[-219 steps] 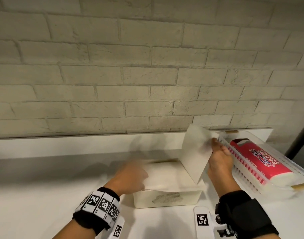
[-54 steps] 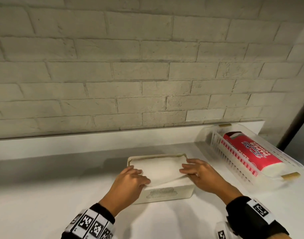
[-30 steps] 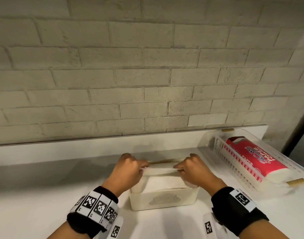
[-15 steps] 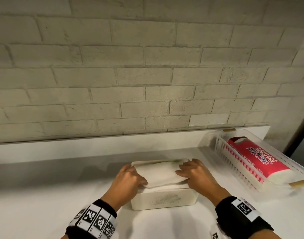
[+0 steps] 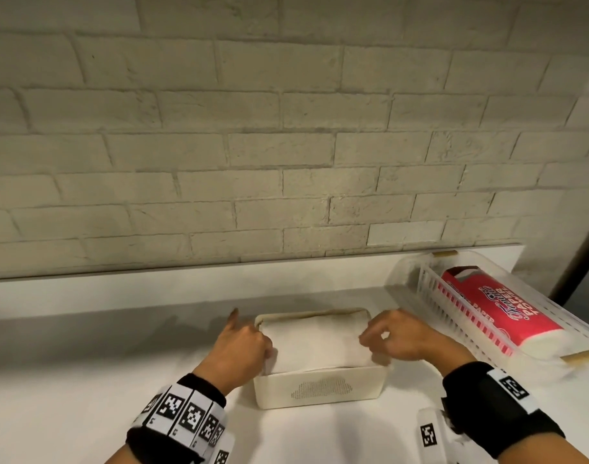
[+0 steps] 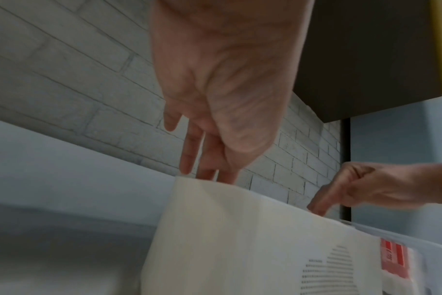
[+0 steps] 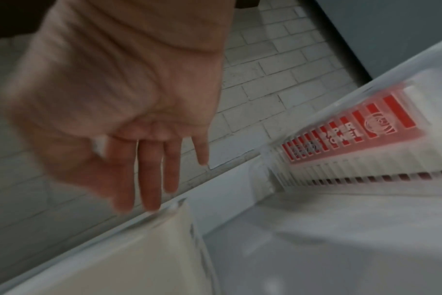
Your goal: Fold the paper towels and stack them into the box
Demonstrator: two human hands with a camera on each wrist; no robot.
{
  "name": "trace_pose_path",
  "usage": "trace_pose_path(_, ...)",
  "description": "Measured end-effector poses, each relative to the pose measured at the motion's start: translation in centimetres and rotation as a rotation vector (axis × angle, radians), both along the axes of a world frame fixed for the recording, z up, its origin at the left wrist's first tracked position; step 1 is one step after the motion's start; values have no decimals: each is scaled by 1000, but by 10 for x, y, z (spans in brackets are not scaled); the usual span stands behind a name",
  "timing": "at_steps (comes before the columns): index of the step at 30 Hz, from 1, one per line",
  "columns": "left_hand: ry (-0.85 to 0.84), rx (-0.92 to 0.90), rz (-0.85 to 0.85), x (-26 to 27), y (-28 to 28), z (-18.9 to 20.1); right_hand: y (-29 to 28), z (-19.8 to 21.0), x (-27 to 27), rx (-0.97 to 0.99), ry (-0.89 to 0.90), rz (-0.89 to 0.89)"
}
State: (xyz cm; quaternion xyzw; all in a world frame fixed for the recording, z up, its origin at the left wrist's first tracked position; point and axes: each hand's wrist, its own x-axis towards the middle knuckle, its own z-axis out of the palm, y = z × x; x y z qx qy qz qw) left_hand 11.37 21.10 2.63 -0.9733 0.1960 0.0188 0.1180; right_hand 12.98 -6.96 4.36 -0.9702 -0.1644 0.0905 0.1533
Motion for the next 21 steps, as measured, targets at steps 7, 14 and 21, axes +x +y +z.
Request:
trace_pose_path(7, 195, -38, 81, 4, -2, 7, 5, -1, 10, -257, 1, -27)
trace_pose_path(14, 236, 86, 88, 15, -5, 9, 15, -5, 13, -443, 56, 28)
trace_pose_path(21, 209, -42, 91, 9, -3, 24, 12, 4, -2, -99, -22, -99)
